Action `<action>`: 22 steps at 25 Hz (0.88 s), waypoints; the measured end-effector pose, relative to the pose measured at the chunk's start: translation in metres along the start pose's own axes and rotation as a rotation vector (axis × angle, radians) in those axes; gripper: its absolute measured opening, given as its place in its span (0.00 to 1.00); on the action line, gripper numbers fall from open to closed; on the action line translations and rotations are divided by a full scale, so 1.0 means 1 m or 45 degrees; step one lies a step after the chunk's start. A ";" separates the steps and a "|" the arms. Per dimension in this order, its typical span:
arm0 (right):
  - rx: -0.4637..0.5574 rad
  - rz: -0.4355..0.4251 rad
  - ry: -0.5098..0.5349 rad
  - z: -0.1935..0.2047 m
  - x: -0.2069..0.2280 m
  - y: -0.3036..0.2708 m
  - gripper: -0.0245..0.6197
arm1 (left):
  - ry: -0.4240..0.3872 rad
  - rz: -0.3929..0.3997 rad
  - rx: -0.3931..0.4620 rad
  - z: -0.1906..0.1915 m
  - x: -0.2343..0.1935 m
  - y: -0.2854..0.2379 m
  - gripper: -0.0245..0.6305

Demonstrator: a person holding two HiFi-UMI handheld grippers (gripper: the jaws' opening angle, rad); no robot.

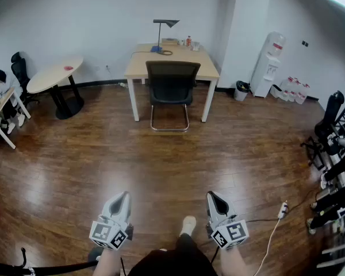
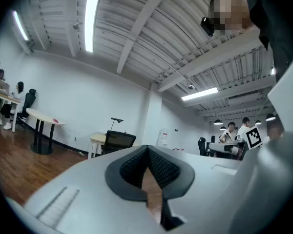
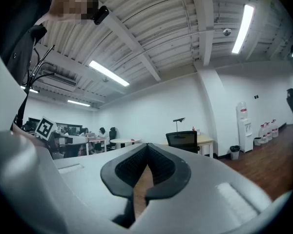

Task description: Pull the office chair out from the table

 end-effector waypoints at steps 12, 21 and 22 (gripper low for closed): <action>0.027 0.038 -0.066 -0.008 0.119 -0.076 0.06 | 0.021 -0.001 0.010 0.000 -0.002 -0.150 0.04; 0.041 0.050 -0.066 -0.022 0.230 -0.123 0.06 | 0.054 -0.029 0.062 -0.010 0.008 -0.268 0.04; 0.028 0.049 -0.066 -0.022 0.240 -0.128 0.06 | 0.065 -0.040 0.057 -0.007 0.009 -0.274 0.04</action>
Point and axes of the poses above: the fingertips, and each gripper's own axes: y backward along the fingers, x to its right, z out of its underside, the point moved 6 cm from there along y, backward along the fingers, and after that the axes turned 6 degrees about -x, right-handed, at the moved point
